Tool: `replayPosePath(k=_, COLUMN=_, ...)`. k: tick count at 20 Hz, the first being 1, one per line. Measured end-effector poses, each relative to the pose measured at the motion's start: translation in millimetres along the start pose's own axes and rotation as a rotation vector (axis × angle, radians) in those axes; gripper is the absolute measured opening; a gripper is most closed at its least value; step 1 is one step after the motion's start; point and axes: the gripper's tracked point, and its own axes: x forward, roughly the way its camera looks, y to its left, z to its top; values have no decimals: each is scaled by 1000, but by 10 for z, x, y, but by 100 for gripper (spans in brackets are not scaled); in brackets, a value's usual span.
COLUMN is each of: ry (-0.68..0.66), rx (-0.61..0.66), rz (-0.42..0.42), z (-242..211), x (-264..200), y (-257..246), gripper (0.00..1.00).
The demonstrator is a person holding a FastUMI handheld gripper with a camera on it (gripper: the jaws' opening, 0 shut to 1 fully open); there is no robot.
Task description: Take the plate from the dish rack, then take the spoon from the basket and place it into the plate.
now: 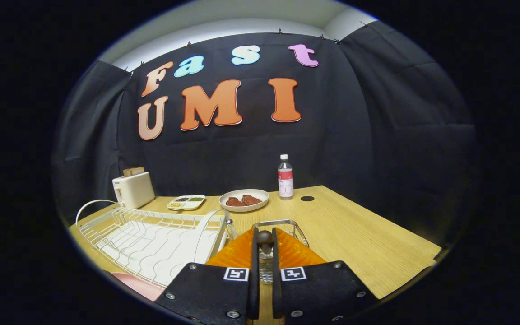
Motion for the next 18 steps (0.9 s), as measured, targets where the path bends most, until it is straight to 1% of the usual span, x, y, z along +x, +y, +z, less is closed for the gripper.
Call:
replayPosePath(k=5, ry=-51, rx=12, rz=-18, z=355, x=-5, y=-94, gripper=8)
replayPosePath(k=10, ry=-115, rx=15, rz=-35, z=740, x=-260, y=-133, gripper=8)
replayPosePath(k=15, ry=-168, rx=25, rz=-3, z=1053, x=-652, y=-6, gripper=8)
replayPosePath(k=18, ry=-192, rx=27, rz=54, z=1191, x=-902, y=177, gripper=8)
